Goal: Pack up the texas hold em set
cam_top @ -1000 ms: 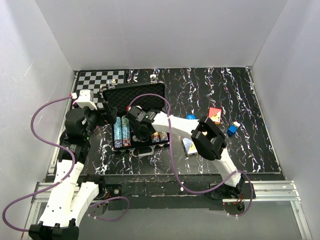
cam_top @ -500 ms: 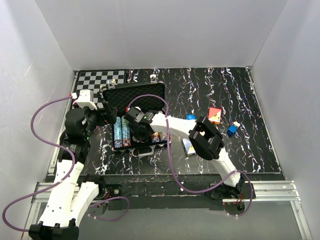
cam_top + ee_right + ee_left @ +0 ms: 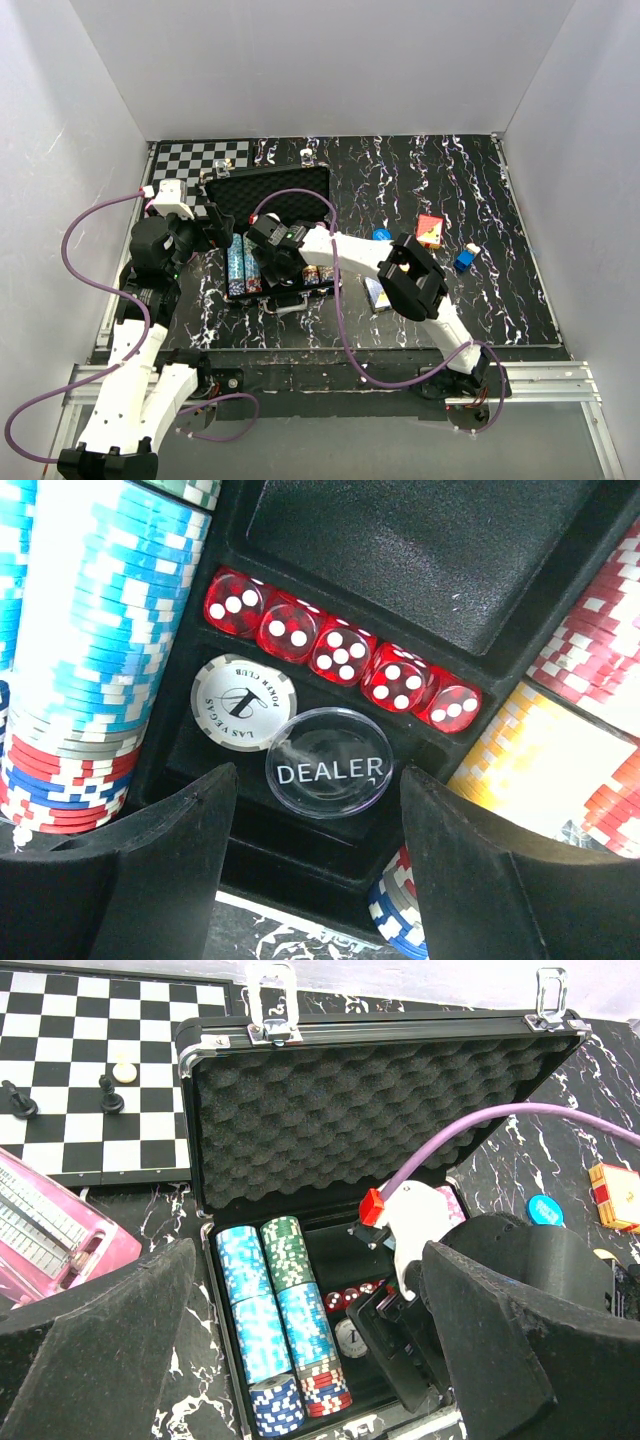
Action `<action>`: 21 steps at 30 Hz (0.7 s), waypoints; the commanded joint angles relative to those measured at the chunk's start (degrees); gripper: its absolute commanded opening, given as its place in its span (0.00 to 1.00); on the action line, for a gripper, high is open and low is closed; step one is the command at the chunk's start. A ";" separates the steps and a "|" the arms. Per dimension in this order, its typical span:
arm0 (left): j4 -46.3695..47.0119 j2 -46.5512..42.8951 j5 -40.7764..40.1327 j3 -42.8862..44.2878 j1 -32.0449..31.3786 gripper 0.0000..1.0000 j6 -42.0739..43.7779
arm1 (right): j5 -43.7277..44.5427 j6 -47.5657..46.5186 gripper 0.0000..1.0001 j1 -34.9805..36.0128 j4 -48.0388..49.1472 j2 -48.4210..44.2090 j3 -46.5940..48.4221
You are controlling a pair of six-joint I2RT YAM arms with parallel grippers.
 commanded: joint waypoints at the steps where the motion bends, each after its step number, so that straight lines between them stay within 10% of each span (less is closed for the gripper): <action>1: -0.94 -0.26 -0.62 0.08 -0.22 0.98 -0.03 | 3.12 0.01 0.74 -0.63 -0.86 -5.33 -0.40; 21: -7.96 -4.03 -3.43 -1.94 -3.20 0.94 -10.56 | 0.31 0.97 0.76 -5.19 11.35 -29.22 -19.54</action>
